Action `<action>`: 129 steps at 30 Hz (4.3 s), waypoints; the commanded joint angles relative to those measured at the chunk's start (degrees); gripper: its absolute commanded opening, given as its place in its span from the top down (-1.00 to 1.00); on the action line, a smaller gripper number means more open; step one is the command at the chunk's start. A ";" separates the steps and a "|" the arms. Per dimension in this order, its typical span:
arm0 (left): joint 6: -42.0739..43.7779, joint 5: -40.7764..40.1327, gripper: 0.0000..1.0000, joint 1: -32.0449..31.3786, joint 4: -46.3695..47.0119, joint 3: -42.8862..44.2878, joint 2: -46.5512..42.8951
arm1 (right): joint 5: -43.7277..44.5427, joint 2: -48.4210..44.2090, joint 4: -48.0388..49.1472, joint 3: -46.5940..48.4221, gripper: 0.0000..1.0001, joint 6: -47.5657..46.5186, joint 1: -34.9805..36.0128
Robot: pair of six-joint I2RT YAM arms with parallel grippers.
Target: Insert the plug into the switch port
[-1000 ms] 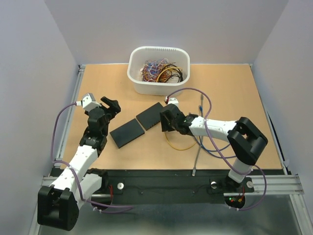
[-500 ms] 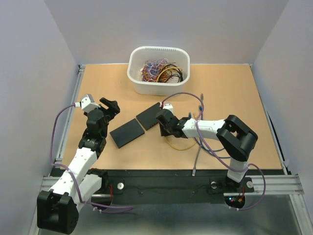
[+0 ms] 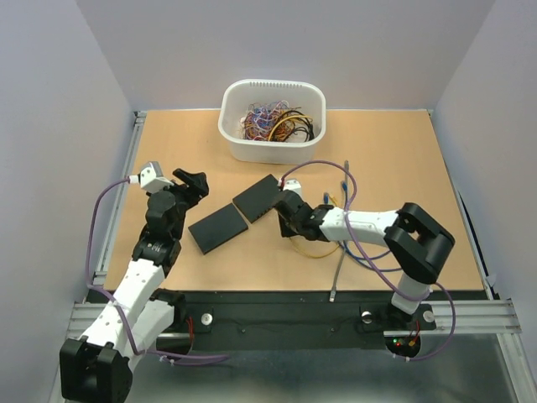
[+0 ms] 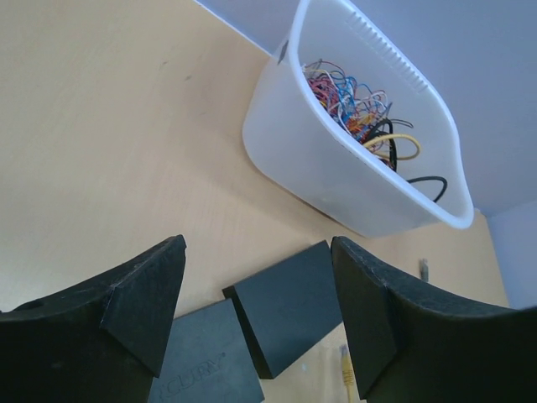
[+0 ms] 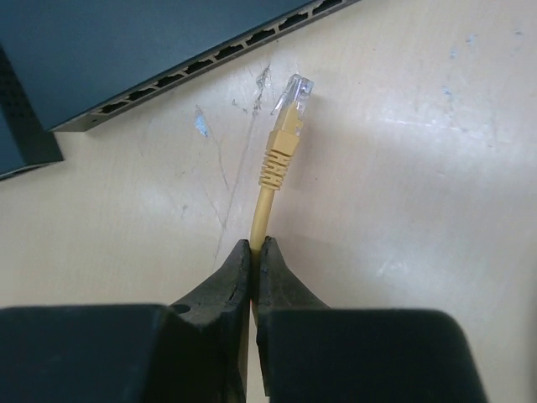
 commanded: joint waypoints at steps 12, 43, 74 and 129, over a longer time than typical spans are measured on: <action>5.34 -3.86 -0.61 -17.81 3.81 1.67 -5.26 | -4.76 -22.78 4.22 -6.60 0.99 -0.05 0.64; -5.56 39.65 -0.40 -19.84 30.44 -15.90 -18.90 | -46.43 -36.59 43.42 -23.74 0.99 -0.92 0.64; -8.63 26.47 -0.40 -19.83 29.91 -17.76 -22.41 | -52.39 -35.36 47.64 -24.62 0.99 1.01 0.64; -13.47 32.97 0.43 -19.92 24.56 -17.23 -26.28 | -57.06 -25.78 60.83 -20.66 0.99 5.32 0.64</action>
